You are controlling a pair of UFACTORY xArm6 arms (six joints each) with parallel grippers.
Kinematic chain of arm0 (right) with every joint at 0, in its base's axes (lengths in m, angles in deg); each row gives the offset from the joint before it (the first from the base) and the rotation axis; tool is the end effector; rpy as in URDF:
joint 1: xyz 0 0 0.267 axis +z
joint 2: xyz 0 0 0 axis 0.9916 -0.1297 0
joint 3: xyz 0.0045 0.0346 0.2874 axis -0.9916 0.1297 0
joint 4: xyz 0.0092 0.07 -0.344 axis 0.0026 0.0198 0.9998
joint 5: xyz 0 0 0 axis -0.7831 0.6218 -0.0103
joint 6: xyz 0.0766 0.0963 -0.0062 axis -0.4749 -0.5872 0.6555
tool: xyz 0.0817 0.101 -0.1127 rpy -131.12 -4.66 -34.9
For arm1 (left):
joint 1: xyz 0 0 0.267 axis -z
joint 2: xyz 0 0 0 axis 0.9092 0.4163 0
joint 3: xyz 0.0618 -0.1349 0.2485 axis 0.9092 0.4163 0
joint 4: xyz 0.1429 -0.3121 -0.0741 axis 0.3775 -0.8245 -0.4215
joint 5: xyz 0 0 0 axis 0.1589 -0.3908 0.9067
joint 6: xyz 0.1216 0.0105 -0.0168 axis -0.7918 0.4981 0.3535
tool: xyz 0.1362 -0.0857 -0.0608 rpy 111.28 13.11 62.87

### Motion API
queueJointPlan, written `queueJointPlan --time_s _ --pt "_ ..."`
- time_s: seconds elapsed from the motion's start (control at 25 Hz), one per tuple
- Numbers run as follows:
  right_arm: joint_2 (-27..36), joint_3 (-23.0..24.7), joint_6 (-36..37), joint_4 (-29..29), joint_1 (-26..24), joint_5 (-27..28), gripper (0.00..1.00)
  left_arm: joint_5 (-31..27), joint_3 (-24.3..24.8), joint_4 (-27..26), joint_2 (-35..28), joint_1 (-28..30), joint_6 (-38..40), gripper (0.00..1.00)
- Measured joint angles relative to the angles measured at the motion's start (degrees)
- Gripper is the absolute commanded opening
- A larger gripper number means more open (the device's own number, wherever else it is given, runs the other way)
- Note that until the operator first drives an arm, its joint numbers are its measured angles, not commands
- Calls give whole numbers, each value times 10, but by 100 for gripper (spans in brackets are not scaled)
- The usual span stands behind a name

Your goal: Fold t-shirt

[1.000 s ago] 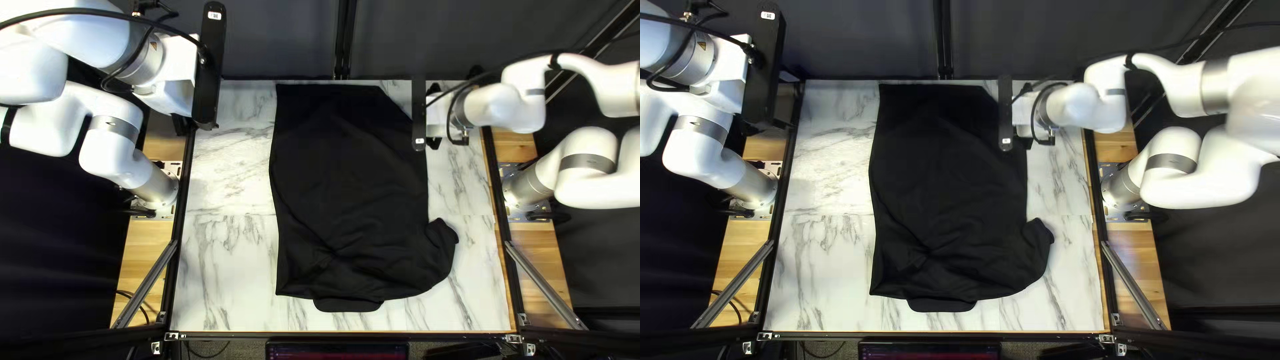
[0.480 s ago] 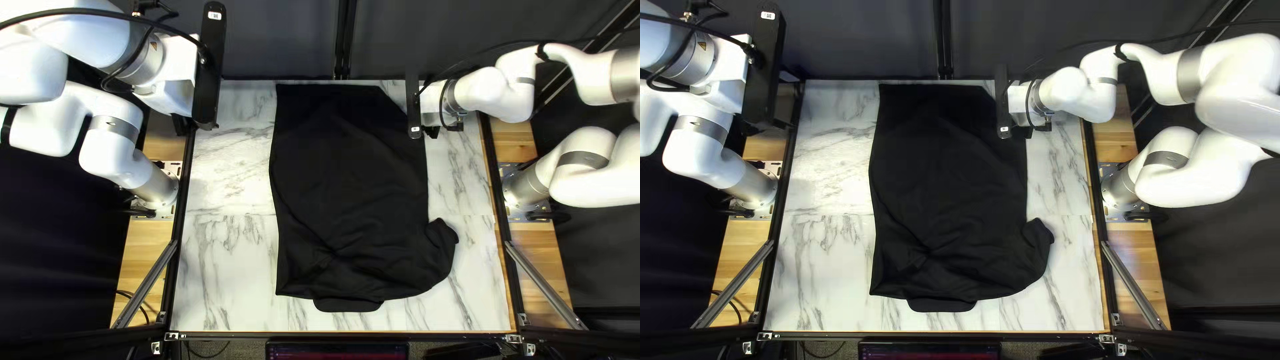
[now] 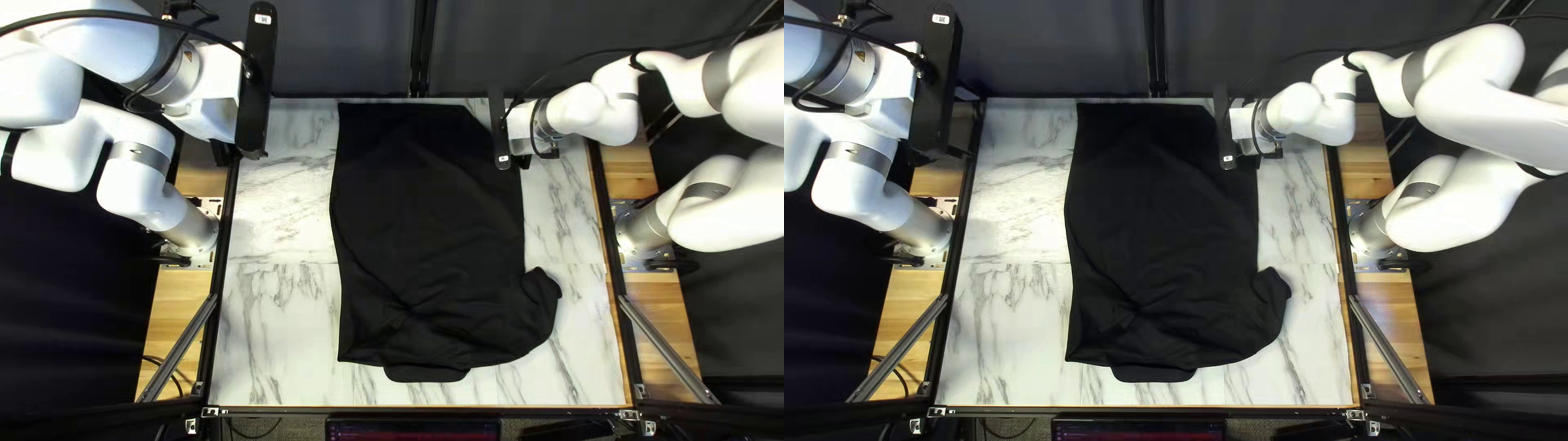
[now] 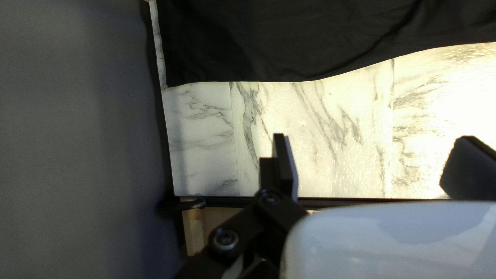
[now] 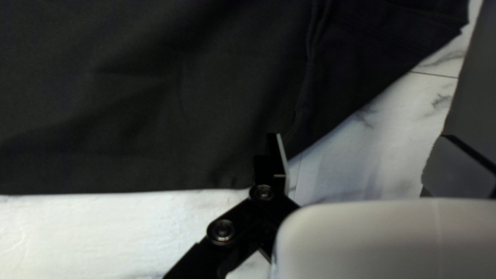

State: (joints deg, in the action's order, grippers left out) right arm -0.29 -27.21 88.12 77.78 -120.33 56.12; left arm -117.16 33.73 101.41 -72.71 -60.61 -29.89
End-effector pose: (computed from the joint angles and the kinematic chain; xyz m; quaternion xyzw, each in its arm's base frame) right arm 0.3401 -0.2204 0.0454 0.9767 0.0984 0.1083 0.1573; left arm 0.2768 0.0339 0.4138 -0.9812 0.0450 -0.1561 0.1037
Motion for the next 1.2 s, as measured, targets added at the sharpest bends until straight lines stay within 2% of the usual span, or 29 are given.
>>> queueJointPlan --time_s 0.04,0.08,0.2,0.36,0.72,0.92,1.2 --pt "-11 -6 -7 10 -4 -6 87 0 0 0 0 0 0 100" --pt "-19 -11 -11 17 -8 -10 71 0 0 0 0 0 0 100" --pt "-36 -18 -24 41 -19 -20 2 0 0 0 0 0 0 100" --pt "-50 -25 -35 61 -31 -26 0 0 0 0 0 0 0 100" --pt "-51 -24 -27 61 -33 -32 0 0 0 0 0 0 0 100" --pt "-19 -12 10 1 -14 -22 0 0 0 0 0 0 0 100" --pt "24 -17 31 -91 34 24 0 0 0 0 0 0 0 100"
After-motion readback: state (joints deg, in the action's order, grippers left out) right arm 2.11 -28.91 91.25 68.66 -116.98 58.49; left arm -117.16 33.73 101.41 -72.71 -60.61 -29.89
